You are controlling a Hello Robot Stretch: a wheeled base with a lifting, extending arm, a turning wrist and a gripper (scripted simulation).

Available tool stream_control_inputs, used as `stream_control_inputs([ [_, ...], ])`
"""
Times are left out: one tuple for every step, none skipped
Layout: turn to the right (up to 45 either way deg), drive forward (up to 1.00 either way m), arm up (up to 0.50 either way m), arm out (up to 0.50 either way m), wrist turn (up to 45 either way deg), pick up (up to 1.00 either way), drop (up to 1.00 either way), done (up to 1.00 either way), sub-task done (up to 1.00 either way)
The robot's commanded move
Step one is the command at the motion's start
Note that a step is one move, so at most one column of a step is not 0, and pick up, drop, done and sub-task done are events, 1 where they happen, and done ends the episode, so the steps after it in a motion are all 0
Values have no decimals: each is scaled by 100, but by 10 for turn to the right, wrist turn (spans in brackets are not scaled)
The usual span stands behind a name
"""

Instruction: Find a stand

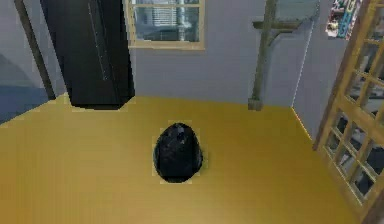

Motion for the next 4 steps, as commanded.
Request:
stream_control_inputs([
  [360,0,0,0,0,0,0,0,0],
  [0,5,0,0,0,0,0,0,0],
  [-450,0,0,0,0,0,0,0,0],
  [-420,0,0,0,0,0,0,0,0],
])
